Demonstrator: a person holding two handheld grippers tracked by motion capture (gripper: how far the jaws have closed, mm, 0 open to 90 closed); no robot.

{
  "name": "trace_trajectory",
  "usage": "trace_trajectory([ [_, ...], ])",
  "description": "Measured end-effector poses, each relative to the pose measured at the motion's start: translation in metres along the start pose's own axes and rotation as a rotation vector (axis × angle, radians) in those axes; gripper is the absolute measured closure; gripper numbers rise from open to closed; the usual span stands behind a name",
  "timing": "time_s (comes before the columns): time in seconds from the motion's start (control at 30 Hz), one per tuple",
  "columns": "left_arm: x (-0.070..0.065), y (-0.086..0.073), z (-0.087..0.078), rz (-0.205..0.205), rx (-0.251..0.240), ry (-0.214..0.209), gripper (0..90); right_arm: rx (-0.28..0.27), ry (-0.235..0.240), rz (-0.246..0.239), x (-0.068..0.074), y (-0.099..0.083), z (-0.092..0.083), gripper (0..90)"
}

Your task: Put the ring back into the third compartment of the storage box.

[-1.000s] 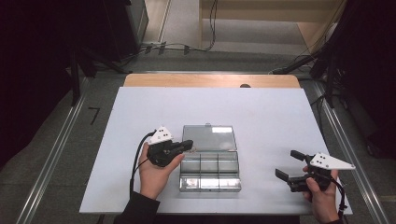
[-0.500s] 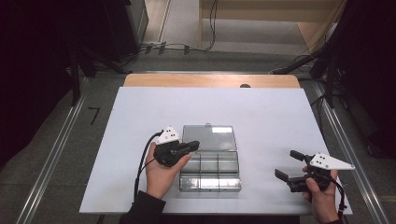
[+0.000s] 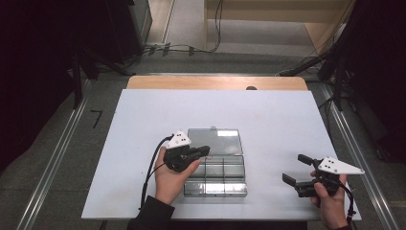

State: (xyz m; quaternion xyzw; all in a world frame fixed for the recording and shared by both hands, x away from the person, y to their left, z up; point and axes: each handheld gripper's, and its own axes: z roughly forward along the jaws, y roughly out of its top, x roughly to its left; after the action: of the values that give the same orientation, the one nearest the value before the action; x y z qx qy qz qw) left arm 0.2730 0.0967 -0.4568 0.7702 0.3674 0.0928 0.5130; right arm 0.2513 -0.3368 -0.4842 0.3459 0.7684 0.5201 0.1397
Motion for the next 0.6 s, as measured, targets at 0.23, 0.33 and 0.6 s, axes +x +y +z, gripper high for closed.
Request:
trace_trajectory([
  [0.23,-0.003,0.000,0.005,0.004,0.005,-0.010,88.2,-0.003,-0.004,0.000,-0.001,0.000,0.000,0.0],
  [0.33,-0.004,0.000,0.007,0.005,0.006,-0.015,88.2,-0.003,-0.004,-0.001,-0.001,0.000,0.000,0.0],
  [0.6,-0.010,0.000,0.014,0.008,0.014,-0.033,88.2,-0.003,-0.002,-0.001,0.000,0.000,0.000,0.0],
])
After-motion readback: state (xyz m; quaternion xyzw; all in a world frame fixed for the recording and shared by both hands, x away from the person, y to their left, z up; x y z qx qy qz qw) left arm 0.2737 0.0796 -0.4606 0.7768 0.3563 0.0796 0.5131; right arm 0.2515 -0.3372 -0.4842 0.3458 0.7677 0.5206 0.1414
